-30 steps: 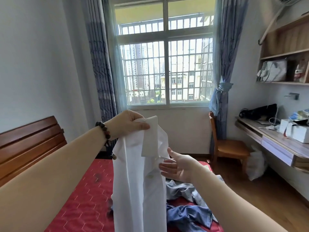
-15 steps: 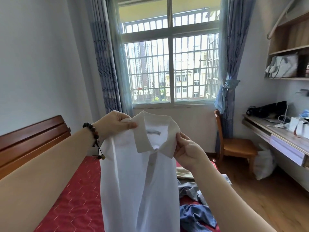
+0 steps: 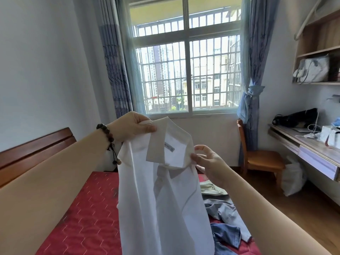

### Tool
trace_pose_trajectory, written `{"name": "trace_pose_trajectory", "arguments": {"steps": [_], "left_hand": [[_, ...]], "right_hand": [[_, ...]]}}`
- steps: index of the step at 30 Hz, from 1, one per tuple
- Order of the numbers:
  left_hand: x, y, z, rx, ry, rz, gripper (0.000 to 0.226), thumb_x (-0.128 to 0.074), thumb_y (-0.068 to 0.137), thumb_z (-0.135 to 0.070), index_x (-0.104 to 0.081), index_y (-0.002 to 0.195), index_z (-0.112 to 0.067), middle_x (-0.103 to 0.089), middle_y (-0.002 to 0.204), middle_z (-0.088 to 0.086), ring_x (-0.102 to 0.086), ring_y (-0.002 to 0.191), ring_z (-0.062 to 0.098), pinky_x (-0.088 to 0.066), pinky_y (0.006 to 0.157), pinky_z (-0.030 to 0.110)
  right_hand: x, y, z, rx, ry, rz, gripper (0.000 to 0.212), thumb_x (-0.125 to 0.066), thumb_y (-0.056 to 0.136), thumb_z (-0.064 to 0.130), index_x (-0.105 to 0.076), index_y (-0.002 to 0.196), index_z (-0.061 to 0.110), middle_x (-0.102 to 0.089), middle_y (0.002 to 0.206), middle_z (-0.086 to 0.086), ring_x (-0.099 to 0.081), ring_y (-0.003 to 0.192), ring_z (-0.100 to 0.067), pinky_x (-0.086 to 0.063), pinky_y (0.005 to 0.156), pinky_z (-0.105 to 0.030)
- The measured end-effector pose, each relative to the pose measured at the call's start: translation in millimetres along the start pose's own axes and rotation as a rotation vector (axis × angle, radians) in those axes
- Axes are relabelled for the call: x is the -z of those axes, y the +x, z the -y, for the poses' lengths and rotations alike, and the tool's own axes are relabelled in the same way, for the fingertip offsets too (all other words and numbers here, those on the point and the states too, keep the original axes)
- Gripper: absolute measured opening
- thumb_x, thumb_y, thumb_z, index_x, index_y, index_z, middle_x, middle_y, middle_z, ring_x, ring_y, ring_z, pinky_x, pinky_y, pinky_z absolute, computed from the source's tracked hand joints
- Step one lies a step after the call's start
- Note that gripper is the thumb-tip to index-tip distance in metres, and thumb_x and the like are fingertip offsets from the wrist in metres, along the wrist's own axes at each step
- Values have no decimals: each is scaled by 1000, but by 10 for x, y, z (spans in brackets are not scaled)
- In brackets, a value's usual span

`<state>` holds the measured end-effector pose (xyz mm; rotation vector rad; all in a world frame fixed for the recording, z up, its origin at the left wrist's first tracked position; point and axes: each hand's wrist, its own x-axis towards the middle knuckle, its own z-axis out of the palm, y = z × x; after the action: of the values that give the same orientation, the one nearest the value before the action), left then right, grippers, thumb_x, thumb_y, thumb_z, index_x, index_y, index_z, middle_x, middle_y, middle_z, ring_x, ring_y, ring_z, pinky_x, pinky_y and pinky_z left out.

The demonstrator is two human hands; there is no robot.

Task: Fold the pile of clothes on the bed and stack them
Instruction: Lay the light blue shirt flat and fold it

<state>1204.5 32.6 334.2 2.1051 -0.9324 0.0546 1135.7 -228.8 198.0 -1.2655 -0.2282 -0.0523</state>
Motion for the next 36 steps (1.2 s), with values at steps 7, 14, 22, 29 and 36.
{"name": "trace_pose_trajectory", "arguments": {"steps": [7, 14, 22, 29, 36], "left_hand": [[82, -86, 80, 26, -56, -16, 66, -80, 51, -68, -71, 73, -6, -59, 64, 1, -53, 56, 10, -47, 51, 20], [253, -217, 153, 44, -52, -88, 61, -77, 63, -59, -71, 84, -2, -56, 72, 10, -47, 65, 20, -41, 60, 29], [245, -333, 226, 125, -267, -73, 32, -82, 65, -45, -75, 72, -15, -62, 63, -1, -55, 54, 8, -47, 51, 19], [-161, -90, 39, 103, -147, -362, 46, -76, 83, -29, -49, 50, -11, -40, 47, -6, -34, 44, 10, -30, 45, 21], [-720, 68, -412, -46, -140, -510, 47, -64, 89, -29, -52, 54, 0, -41, 45, 2, -33, 42, 14, -27, 43, 23]], "right_hand": [[-68, 98, -90, 60, -187, 15, 24, -73, 83, 28, -62, 79, 7, -59, 74, -9, -53, 66, -19, -45, 60, -27], [-223, 249, 831, 499, -852, -240, 21, -65, 91, 29, -65, 71, 22, -56, 57, -10, -44, 51, -10, -36, 52, -24], [-396, 150, 1492, 119, -1140, 181, 6, -74, 83, 26, -74, 77, 24, -67, 69, 0, -59, 60, -8, -52, 59, -21], [-534, 299, 1156, 413, -1316, -392, 39, -64, 78, 16, -39, 49, 14, -33, 49, 2, -31, 49, -14, -23, 50, -28], [-859, 182, 1033, 346, -798, -373, 35, -61, 89, 27, -57, 66, 1, -51, 61, -12, -47, 59, -15, -40, 56, -29]]}}
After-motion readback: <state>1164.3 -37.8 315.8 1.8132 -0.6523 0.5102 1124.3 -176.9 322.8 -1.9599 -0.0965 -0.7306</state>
